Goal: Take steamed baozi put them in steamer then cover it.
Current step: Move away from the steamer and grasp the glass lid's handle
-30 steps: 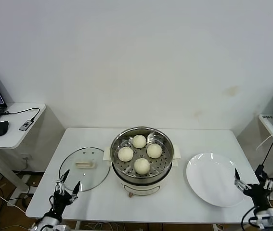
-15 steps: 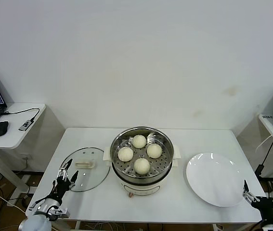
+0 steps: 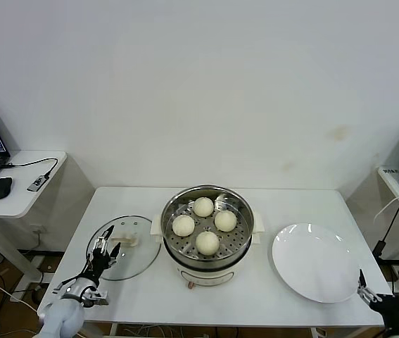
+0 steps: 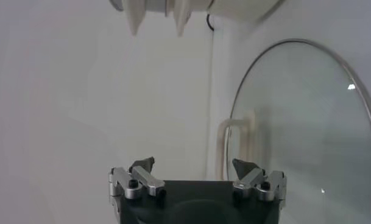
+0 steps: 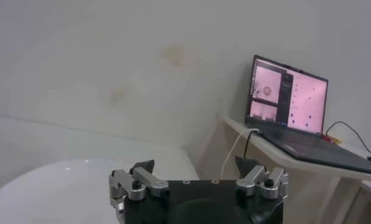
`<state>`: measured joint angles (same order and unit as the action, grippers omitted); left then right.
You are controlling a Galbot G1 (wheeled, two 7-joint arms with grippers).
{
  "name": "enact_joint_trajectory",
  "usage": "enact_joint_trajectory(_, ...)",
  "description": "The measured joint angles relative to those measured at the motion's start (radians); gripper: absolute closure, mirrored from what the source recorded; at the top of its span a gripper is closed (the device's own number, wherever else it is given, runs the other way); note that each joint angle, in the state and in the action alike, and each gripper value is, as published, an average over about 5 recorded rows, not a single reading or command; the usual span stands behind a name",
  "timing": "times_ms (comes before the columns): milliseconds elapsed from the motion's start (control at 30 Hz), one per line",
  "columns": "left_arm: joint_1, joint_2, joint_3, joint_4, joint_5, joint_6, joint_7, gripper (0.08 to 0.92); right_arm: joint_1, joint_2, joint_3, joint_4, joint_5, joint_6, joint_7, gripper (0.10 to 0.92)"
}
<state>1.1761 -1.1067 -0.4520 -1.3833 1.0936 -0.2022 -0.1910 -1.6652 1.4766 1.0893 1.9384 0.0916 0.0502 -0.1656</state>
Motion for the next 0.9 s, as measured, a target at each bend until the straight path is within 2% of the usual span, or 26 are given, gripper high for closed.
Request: enact_joint_trajectory(900,-0.165,-0.008,0.062,0.148,0.01,0.0,0.004,0.177,0.012,0.022,-0.016,-0.045,-0.035,0.002,-0.002,0.203)
